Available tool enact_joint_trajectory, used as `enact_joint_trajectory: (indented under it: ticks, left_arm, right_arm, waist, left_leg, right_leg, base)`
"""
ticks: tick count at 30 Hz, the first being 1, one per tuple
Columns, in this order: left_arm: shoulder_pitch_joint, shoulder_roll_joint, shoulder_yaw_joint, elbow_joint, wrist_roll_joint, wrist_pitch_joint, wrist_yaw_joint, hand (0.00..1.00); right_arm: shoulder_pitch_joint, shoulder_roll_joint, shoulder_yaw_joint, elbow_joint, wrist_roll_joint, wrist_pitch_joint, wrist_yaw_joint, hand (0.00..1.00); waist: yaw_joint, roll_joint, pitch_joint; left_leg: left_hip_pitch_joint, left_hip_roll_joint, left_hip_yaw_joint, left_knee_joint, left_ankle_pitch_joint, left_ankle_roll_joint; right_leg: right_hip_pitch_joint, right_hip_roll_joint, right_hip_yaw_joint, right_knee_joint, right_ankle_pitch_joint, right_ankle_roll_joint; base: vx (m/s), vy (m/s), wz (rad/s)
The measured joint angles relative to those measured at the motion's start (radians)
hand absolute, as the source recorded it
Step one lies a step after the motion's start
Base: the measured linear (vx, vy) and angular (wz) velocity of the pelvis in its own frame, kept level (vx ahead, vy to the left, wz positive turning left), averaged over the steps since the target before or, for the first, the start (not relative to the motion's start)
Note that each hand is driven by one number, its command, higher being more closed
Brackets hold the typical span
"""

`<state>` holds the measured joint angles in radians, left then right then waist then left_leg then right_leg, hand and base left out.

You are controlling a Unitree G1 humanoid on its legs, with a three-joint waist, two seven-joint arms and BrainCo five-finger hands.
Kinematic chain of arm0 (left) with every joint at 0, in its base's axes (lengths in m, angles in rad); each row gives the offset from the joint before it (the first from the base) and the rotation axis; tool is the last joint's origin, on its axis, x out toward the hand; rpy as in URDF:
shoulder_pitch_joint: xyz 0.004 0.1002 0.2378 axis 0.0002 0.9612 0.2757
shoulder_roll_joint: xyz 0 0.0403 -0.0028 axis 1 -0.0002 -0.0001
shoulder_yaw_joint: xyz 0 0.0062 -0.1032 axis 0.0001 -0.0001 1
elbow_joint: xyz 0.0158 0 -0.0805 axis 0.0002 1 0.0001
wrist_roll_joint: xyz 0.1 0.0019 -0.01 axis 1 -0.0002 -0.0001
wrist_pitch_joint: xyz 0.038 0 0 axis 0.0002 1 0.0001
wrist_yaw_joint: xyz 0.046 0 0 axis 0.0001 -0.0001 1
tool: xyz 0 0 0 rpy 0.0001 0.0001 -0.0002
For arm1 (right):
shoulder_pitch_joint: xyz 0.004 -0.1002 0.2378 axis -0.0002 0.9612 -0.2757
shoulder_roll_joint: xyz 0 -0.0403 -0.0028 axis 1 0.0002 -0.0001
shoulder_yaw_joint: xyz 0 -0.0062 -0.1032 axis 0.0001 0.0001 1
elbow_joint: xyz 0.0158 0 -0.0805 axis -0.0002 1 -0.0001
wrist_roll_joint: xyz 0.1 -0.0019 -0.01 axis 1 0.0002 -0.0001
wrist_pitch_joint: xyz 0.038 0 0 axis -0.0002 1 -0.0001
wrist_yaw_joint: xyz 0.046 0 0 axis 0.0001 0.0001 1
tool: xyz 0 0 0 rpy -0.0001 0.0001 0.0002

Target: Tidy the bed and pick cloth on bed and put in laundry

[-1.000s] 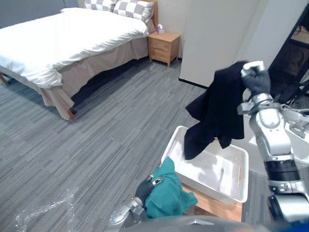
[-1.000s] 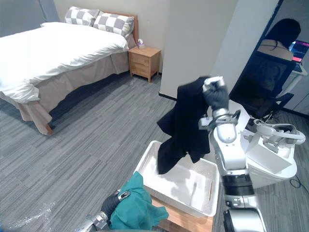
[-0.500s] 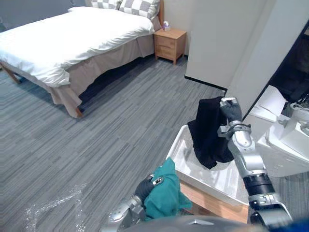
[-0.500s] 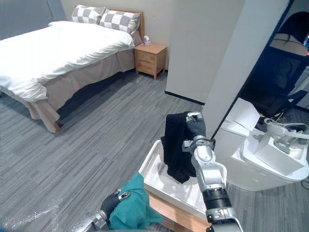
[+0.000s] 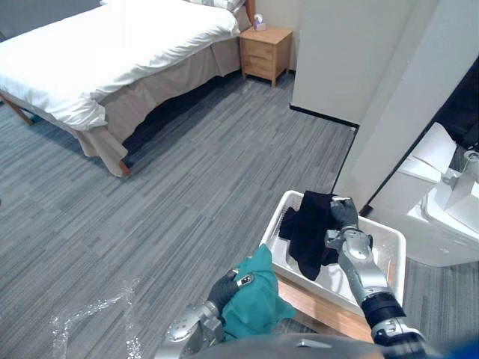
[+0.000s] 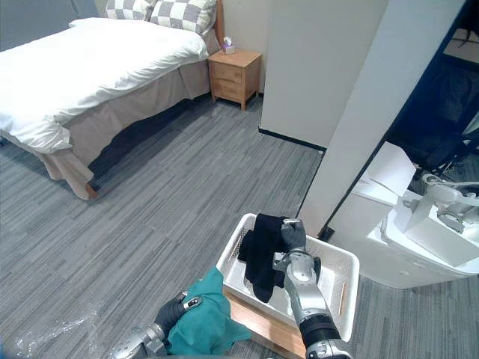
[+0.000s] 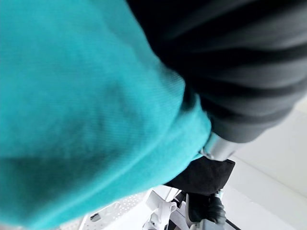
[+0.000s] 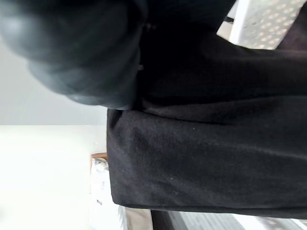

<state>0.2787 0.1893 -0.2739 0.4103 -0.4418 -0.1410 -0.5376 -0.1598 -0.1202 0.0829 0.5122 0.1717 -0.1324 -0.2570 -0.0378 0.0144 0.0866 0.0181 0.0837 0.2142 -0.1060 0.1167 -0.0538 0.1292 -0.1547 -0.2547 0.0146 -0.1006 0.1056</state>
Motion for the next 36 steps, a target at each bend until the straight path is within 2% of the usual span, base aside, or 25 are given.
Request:
enact_joint_trajectory:
  ticks: [5,6,8,12,17,21,25,28,30,36]
  left_arm:
    - [-0.059,0.001,0.0,-0.002,0.0,0.0,0.003,1.0]
    - [-0.076,0.002,0.0,-0.005,-0.001,0.0,0.013,1.0]
    - [-0.096,0.007,0.0,-0.005,-0.001,0.0,0.032,1.0]
    - [-0.104,0.021,0.0,-0.007,-0.001,0.0,0.042,1.0]
    - [-0.085,0.021,-0.001,-0.024,-0.001,-0.001,0.042,1.0]
    - [-0.049,0.021,0.0,-0.025,0.0,-0.002,0.034,1.0]
    - [-0.013,0.021,0.0,-0.025,0.0,-0.019,0.018,1.0]
    - [0.004,0.021,0.0,-0.023,0.002,-0.023,0.003,1.0]
    - [0.019,0.021,0.0,-0.023,0.002,-0.041,-0.004,1.0]
    - [0.021,0.019,-0.002,-0.022,0.001,-0.062,-0.006,1.0]
  right_arm:
    - [-0.059,0.0,-0.022,0.079,0.001,-0.016,-0.021,1.0]
    - [-0.082,0.0,-0.04,0.105,0.003,-0.017,-0.023,0.0]
    - [-0.108,0.0,-0.065,0.142,0.006,-0.017,-0.024,0.0]
    - [-0.12,-0.002,-0.088,0.186,0.012,-0.017,-0.024,0.0]
    - [-0.117,-0.008,-0.093,0.218,-0.004,-0.018,-0.026,0.0]
    - [-0.105,-0.014,-0.112,0.217,-0.063,-0.029,-0.037,0.0]
    - [-0.067,-0.018,-0.11,0.18,-0.1,-0.028,-0.057,0.0]
    - [-0.059,-0.018,-0.11,0.16,-0.156,-0.024,-0.075,0.0]
    - [-0.04,-0.018,-0.108,0.111,-0.201,-0.011,-0.094,0.0]
    - [-0.013,-0.039,-0.111,0.003,-0.28,0.01,-0.113,0.0]
  waist:
    - [0.002,0.018,0.061]
    - [0.004,0.019,0.081]
    - [0.009,0.016,0.107]
    - [0.024,0.014,0.11]
    - [0.023,0.013,0.11]
    - [0.018,0.012,0.109]
    - [0.024,0.003,0.099]
    - [0.028,-0.002,0.095]
    - [0.029,-0.009,0.083]
    - [0.015,-0.021,0.052]
  left_leg:
    - [-0.06,0.001,-0.004,0.0,0.009,0.003]
    - [-0.072,-0.001,-0.006,0.0,0.018,0.012]
    - [-0.075,-0.005,-0.007,0.0,0.02,0.013]
    - [-0.071,-0.013,-0.006,0.001,0.02,0.012]
    - [-0.033,-0.013,-0.003,0.0,0.014,0.005]
    - [0.001,-0.008,0.002,0.0,0.001,0.001]
    - [0.006,-0.008,0.013,0.0,-0.01,0.001]
    - [0.02,-0.012,0.033,0.0,-0.018,0.001]
    - [0.037,-0.015,0.052,0.0,-0.028,-0.004]
    - [0.065,-0.013,0.105,0.0,-0.028,-0.004]
  right_leg:
    - [-0.055,0.001,-0.004,0.012,-0.003,-0.01]
    - [-0.066,0.0,-0.004,0.014,0.005,-0.001]
    - [-0.069,-0.004,-0.004,0.015,0.01,0.001]
    - [-0.061,-0.01,-0.006,0.013,0.01,0.001]
    - [-0.02,-0.011,-0.007,0.011,-0.001,0.001]
    - [0.004,-0.008,-0.005,0.021,-0.023,-0.001]
    - [0.005,-0.009,0.003,0.021,-0.033,0.001]
    - [0.013,-0.015,0.026,0.02,-0.029,0.005]
    - [0.019,-0.019,0.045,0.017,-0.03,0.005]
    - [0.022,-0.019,0.086,0.018,-0.029,0.006]
  base:
    - [-0.05,0.014,0.03]
    - [0.01,0.027,0.04]
    - [0.01,0.014,0.03]
    - [0.07,0.017,0.04]
    - [0.02,0.001,0.03]
    - [-0.02,-0.008,-0.01]
    - [0.02,0.003,-0.05]
    - [0.07,0.014,-0.18]
    - [0.09,0.012,-0.22]
    - [0.05,-0.006,-0.22]
